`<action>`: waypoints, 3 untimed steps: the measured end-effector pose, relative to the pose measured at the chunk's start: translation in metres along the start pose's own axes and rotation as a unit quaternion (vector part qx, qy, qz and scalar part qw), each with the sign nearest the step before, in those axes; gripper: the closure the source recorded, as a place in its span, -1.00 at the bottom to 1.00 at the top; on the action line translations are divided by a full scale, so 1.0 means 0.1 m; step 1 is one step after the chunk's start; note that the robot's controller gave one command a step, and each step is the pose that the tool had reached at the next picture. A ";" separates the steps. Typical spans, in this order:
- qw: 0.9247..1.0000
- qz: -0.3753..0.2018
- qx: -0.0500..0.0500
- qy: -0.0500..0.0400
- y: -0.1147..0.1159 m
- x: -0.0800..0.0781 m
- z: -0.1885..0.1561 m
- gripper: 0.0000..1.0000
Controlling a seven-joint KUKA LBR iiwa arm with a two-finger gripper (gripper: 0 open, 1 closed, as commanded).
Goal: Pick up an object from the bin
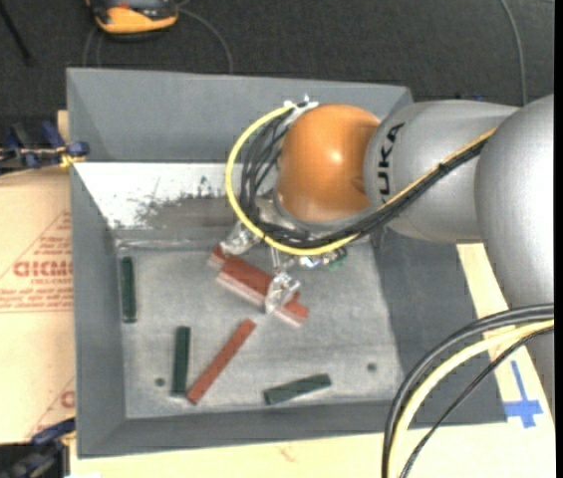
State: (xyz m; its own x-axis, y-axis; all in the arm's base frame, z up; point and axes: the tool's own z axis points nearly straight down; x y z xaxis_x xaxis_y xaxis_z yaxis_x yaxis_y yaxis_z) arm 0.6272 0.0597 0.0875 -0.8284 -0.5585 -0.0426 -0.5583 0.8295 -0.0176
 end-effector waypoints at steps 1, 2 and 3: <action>0.995 0.099 -0.003 0.002 -0.08 -0.09 0.02 1.00; 0.995 0.100 -0.003 0.002 -0.08 -0.09 0.02 1.00; 0.995 0.101 -0.007 0.020 -0.04 0.01 -0.34 1.00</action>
Offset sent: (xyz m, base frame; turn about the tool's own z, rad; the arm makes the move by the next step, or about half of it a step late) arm 0.0000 0.0000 0.0000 0.0000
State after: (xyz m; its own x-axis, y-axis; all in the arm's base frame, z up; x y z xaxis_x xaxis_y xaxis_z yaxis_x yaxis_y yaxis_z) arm 0.6273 0.0558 0.1219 -0.9250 -0.3800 -0.0045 -0.3800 0.9250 0.0016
